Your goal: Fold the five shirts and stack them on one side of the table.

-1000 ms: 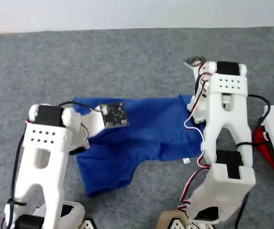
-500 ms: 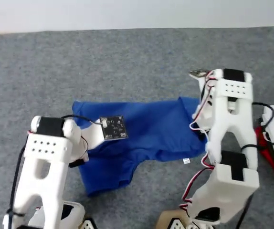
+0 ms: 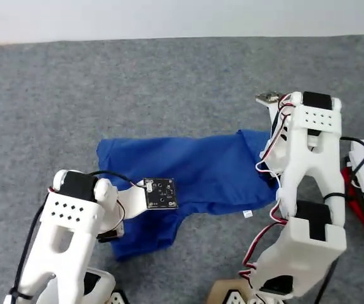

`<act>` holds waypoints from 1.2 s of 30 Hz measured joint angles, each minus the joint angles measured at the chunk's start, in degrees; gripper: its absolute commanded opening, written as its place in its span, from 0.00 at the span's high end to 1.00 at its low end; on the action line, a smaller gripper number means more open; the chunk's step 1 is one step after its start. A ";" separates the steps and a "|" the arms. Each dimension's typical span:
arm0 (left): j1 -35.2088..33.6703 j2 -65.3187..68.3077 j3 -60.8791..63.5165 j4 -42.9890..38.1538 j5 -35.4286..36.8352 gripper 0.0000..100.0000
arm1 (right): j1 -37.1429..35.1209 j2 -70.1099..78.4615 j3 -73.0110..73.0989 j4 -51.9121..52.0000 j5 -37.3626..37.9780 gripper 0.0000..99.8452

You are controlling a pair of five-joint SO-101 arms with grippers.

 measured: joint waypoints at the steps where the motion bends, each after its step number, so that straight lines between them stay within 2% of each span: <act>1: 0.00 0.00 0.00 0.00 0.00 0.87 | 0.00 0.00 0.00 0.00 0.00 0.87; 4: 0.00 0.00 0.00 0.00 0.00 0.84 | 0.00 0.00 0.00 0.00 0.00 0.72; 7: -0.09 0.00 0.00 0.00 0.09 0.84 | 0.00 0.00 0.00 0.09 0.00 0.66; 13: -5.19 -0.35 -2.81 0.00 0.09 0.84 | 0.00 0.00 0.00 0.09 0.00 0.65; 19: -15.56 -0.35 -10.73 -3.69 0.35 0.84 | -0.26 -3.25 0.09 0.09 0.00 0.65; 25: -22.77 -0.35 -13.54 -12.75 13.45 0.84 | -4.40 -9.05 0.09 -0.35 0.00 0.65; 30: -23.65 -0.35 -13.27 -18.81 29.36 0.84 | -6.42 -8.53 0.09 -8.18 -2.64 0.65; 36: -23.74 -0.35 -3.08 -33.41 41.05 0.83 | -6.59 -0.62 0.00 -15.82 -4.84 0.65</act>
